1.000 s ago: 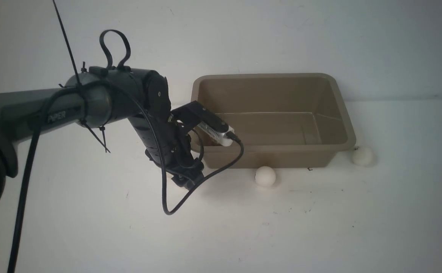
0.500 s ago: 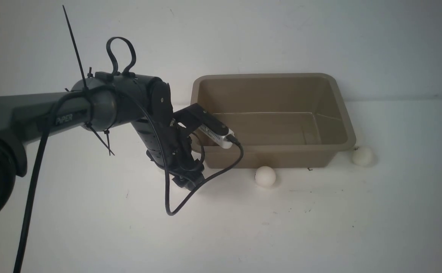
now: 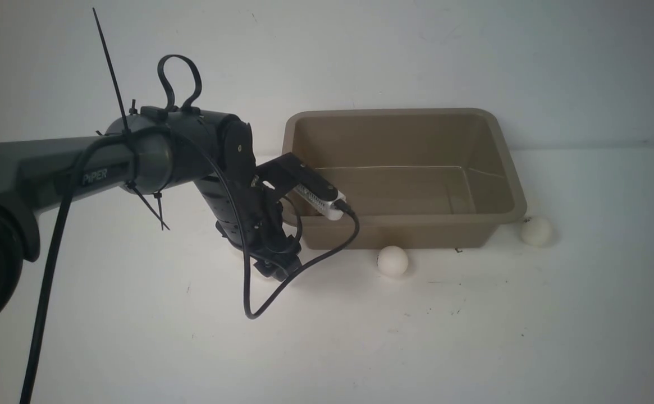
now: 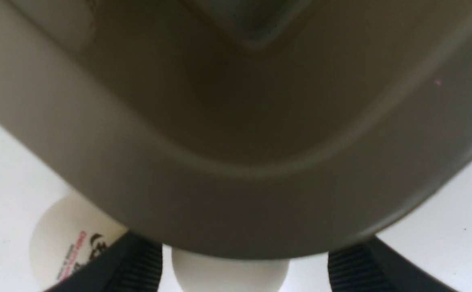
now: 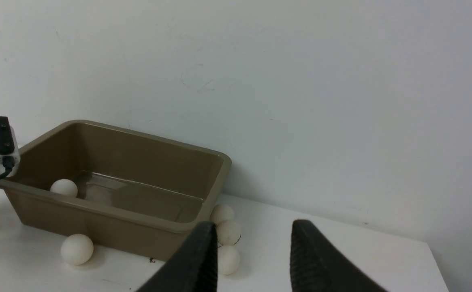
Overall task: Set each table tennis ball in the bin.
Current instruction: Use the left arm to clamp the table tennis ball closest to it, then use the left arm to put the table tennis ball into the box, then use the left arm to clamp the table tennis ball closest to it
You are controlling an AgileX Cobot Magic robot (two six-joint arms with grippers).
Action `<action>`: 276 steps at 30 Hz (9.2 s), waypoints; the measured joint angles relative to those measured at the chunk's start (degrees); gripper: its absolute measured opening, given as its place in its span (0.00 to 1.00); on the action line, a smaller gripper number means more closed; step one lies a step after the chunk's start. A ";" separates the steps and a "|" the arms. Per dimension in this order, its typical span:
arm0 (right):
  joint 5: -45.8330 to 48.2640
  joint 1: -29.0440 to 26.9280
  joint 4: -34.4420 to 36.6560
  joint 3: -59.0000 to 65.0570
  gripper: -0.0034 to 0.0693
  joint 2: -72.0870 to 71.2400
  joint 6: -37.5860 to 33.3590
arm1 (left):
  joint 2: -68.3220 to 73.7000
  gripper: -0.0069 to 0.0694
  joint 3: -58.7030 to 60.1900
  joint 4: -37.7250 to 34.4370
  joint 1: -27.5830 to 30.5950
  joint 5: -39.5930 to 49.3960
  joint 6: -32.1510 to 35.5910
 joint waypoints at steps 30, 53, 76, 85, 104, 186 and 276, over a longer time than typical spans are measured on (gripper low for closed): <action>-1.59 0.00 0.04 0.00 0.38 0.00 0.00 | 0.32 0.68 0.00 0.98 0.00 -1.46 -1.50; -1.96 0.00 1.17 0.00 0.38 0.00 0.00 | 1.47 0.62 0.00 0.61 0.00 -1.23 -1.99; -3.66 0.00 1.51 0.00 0.38 0.00 0.00 | -5.63 0.56 0.00 -0.85 0.00 1.30 -1.12; -3.66 0.00 1.51 0.00 0.38 0.00 0.00 | -9.68 0.56 0.00 -0.93 0.00 5.76 -0.99; -3.51 0.00 1.51 0.00 0.38 0.00 0.00 | -2.91 0.56 -9.41 -22.18 0.00 -5.89 17.32; -3.04 0.00 -0.21 0.00 0.38 0.00 -3.03 | -25.65 0.62 -15.95 -3.75 7.99 10.50 3.04; -4.97 0.00 -3.86 0.00 0.38 0.00 -3.03 | 0.56 0.55 8.51 -32.32 11.34 -16.86 36.57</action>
